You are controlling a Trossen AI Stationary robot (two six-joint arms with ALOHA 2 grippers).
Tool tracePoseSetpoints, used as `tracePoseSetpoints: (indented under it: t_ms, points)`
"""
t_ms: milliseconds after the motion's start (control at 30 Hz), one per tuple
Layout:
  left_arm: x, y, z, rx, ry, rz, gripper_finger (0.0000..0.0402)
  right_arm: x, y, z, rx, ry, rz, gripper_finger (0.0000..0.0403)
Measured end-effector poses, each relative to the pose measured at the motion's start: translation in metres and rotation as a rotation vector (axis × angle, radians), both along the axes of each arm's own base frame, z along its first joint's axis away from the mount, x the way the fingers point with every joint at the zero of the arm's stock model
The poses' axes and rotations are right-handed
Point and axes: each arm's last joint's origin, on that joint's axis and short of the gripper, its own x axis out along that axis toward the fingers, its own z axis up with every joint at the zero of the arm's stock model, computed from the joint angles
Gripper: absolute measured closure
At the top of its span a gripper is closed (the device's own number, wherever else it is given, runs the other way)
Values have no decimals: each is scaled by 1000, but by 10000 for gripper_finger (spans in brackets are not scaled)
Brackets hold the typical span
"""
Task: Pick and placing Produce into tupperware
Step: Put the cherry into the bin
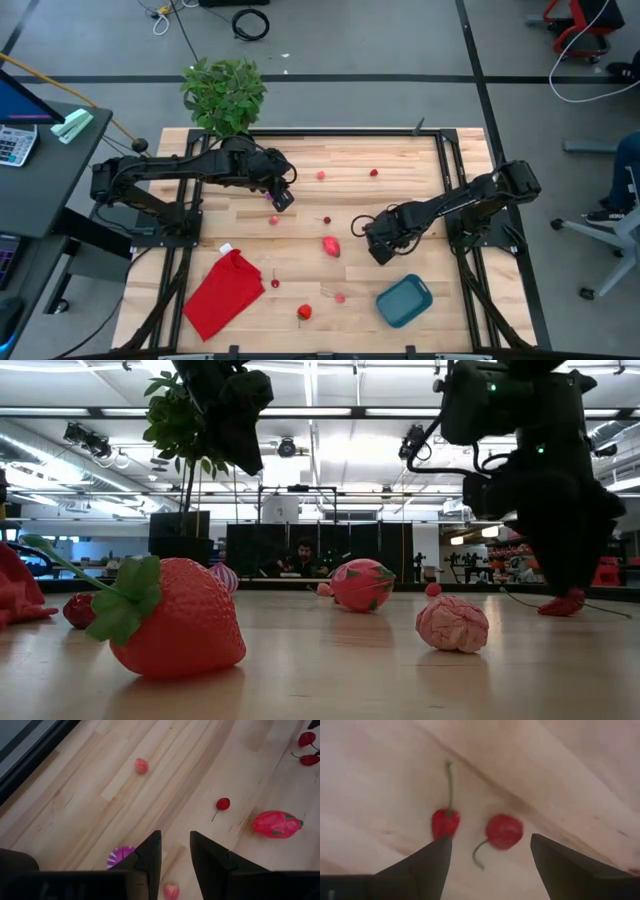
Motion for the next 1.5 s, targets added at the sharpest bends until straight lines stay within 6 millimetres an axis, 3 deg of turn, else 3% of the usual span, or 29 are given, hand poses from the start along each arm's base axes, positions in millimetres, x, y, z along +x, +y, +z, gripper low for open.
tracePoseSetpoints:
  t_ms: [300, 500, 1133, 1333, 1500]
  points:
    - [2, 0, 1, 4, -26, 0, 294, -8, -2, -11, -20, 20, -2, 143]
    - [3, 0, 2, 6, -40, 0, 294, -8, -2, -19, -5, -43, -2, 178]
    - [3, 1, 3, 7, -44, 1, 294, -5, -1, -17, -8, -52, 4, 295]
    - [3, 1, 3, 7, -45, 1, 294, 9, 5, 8, 130, -137, 48, 291]
    - [4, 1, 3, 9, -54, 0, 294, 10, 17, 49, 283, -232, 119, 290]
